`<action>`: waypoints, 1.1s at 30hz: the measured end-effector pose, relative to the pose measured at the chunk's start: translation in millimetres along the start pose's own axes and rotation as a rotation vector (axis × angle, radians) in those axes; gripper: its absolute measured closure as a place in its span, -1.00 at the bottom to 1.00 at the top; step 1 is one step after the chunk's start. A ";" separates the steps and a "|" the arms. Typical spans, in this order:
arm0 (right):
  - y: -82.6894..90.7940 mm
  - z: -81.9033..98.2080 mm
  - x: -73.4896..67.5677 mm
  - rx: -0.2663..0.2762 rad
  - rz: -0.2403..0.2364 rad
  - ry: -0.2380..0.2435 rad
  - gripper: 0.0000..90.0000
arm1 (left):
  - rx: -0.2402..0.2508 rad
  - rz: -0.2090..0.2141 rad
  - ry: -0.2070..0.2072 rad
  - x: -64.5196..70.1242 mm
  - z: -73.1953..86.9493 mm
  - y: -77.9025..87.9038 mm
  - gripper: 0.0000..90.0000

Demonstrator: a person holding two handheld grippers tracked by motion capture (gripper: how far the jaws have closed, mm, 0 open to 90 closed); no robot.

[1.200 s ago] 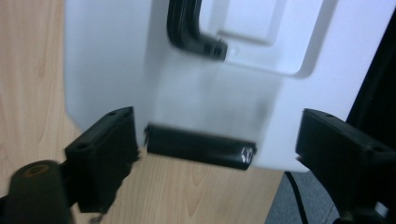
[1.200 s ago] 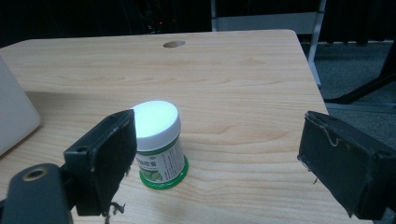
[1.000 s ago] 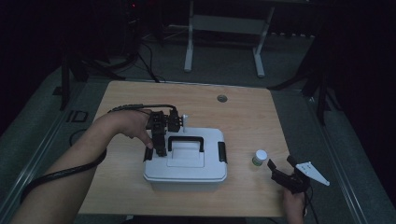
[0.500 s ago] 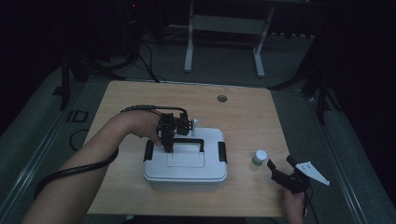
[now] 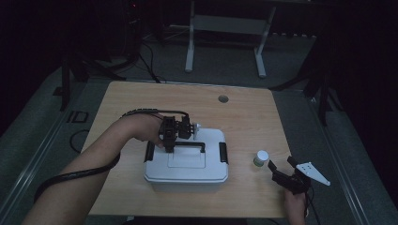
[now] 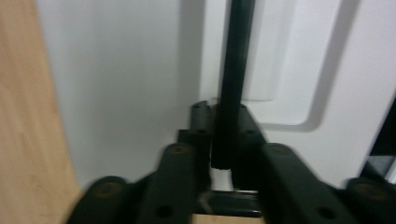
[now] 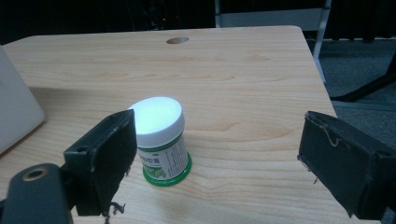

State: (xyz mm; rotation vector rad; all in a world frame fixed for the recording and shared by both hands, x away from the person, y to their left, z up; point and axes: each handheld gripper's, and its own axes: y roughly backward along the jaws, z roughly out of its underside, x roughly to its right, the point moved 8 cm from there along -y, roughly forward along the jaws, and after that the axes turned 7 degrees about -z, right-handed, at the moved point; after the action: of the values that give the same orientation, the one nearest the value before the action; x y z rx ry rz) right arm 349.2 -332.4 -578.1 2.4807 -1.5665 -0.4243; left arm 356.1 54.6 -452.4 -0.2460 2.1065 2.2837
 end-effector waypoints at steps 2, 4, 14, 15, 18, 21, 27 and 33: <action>-0.1 0.1 0.0 -0.001 0.000 0.001 -0.76 | 0.000 0.004 0.006 -0.6 -0.3 -0.1 0.84; -0.3 0.2 -0.1 -0.001 0.000 0.002 -0.76 | -0.001 0.012 0.016 -1.2 -0.2 -0.2 0.84; -0.5 0.4 -0.2 -0.004 0.002 0.000 -0.76 | 0.027 0.037 0.022 -2.8 1.1 0.4 0.85; -0.6 0.4 -0.2 -0.005 0.002 -0.001 -0.76 | 0.029 0.033 0.017 -2.9 1.1 0.7 0.85; -0.6 0.5 -0.2 -0.005 0.003 -0.001 -0.76 | 0.030 0.032 0.005 -2.2 1.2 2.1 0.85; -0.6 0.5 -0.1 -0.006 0.004 -0.001 -0.76 | 0.029 0.025 -0.004 -2.3 0.6 5.3 0.86; -0.6 0.5 0.0 -0.005 0.003 -0.002 -0.76 | 0.032 0.009 -0.010 -3.9 1.2 12.9 0.86; -0.6 0.6 0.1 -0.005 0.001 -0.004 -0.76 | 0.054 -0.049 0.022 -10.6 5.2 31.5 0.86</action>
State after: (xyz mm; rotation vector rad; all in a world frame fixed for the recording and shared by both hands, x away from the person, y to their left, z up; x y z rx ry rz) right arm 349.5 -332.3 -578.8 2.4769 -1.5655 -0.4325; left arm 362.1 57.9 -419.4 -0.3193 2.1445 2.2041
